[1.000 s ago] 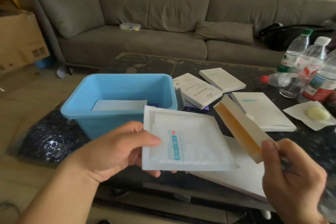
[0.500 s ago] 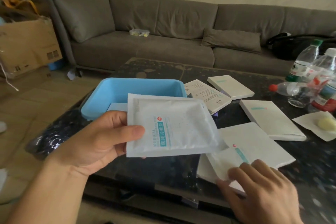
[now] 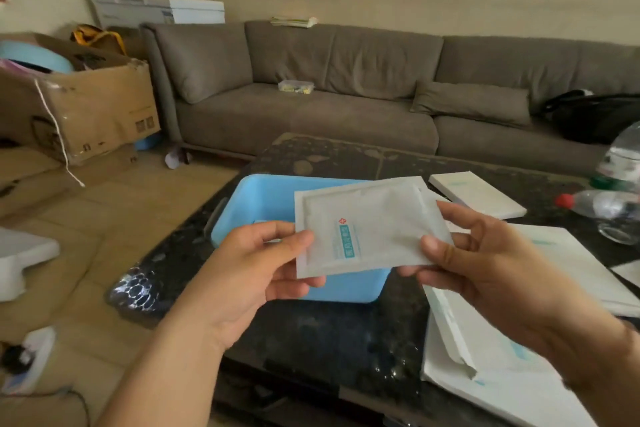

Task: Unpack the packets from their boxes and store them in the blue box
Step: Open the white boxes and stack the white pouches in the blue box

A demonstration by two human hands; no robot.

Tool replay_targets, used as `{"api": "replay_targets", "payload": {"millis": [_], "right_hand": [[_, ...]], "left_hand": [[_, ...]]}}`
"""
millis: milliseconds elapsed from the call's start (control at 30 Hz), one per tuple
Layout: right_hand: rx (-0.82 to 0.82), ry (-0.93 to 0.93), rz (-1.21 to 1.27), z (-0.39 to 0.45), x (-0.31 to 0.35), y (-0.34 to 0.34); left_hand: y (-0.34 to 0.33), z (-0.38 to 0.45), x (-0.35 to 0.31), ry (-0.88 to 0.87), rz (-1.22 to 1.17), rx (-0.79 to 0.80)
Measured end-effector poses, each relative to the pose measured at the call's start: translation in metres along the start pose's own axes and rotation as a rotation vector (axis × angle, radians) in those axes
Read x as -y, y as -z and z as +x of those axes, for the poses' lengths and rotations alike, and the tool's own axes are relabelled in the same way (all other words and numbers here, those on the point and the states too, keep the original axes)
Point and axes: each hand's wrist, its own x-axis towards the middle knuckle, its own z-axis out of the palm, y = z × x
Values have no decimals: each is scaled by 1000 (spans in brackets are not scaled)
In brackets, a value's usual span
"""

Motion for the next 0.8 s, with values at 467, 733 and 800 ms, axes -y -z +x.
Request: {"api": "replay_targets", "payload": {"millis": [467, 733, 800], "right_hand": [[66, -275, -28, 114, 15, -36], [-24, -422, -250, 142, -15, -57], [-15, -464, -238, 145, -23, -65]], "left_hand": [[40, 14, -14, -195, -126, -505], [55, 16, -20, -209, -603, -666], [54, 16, -20, -189, -628, -657]]}}
